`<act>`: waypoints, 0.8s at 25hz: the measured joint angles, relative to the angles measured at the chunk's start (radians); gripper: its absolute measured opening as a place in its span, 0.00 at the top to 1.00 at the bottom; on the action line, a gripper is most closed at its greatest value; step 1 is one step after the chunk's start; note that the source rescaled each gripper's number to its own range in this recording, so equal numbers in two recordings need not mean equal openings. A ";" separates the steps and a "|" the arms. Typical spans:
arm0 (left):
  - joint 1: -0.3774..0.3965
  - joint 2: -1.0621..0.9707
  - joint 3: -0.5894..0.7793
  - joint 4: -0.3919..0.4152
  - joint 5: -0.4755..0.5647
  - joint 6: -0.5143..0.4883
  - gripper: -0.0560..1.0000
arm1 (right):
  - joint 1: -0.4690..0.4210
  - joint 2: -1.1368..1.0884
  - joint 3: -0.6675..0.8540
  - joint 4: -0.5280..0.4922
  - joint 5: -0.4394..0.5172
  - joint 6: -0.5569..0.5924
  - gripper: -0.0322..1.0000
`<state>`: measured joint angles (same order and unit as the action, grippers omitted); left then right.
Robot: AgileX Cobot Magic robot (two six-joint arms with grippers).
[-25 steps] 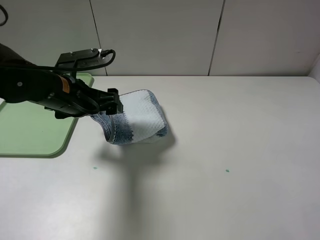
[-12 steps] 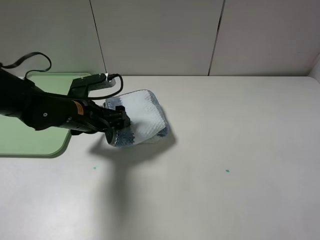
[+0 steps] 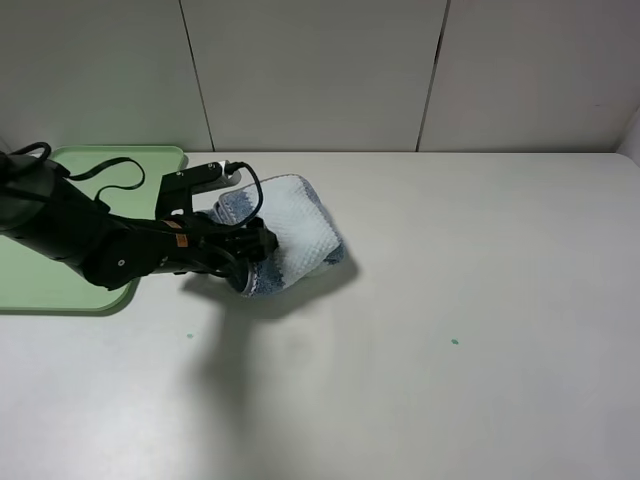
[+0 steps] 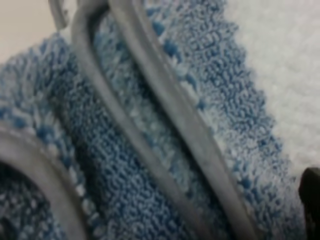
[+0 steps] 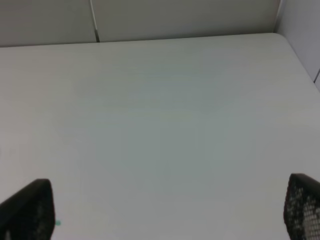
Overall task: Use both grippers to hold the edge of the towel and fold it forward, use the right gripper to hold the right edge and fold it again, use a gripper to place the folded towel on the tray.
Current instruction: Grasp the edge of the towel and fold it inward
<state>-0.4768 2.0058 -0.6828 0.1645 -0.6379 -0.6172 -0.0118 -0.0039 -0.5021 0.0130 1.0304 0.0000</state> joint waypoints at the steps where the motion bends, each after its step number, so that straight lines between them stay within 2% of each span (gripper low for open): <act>1: 0.001 0.003 0.000 0.000 -0.010 -0.002 0.05 | 0.000 0.000 0.000 0.000 0.000 0.000 0.00; 6: 0.002 0.012 0.000 -0.004 -0.029 -0.007 0.14 | 0.000 0.000 0.002 0.000 0.000 0.000 0.00; 9: 0.002 0.014 0.000 -0.004 -0.028 -0.013 0.24 | 0.000 0.000 0.002 0.000 0.000 0.000 0.00; 13: 0.002 0.019 0.000 -0.004 -0.023 -0.023 0.44 | 0.000 0.000 0.002 0.000 0.000 0.000 0.00; 18: 0.002 0.023 0.000 0.000 -0.032 -0.026 0.82 | 0.000 0.000 0.002 0.000 0.000 0.000 0.00; 20: 0.002 0.023 0.000 0.003 -0.032 -0.026 0.83 | 0.000 0.000 0.002 0.000 0.000 0.000 0.00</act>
<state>-0.4745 2.0284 -0.6828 0.1676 -0.6697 -0.6432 -0.0118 -0.0039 -0.5001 0.0130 1.0304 0.0000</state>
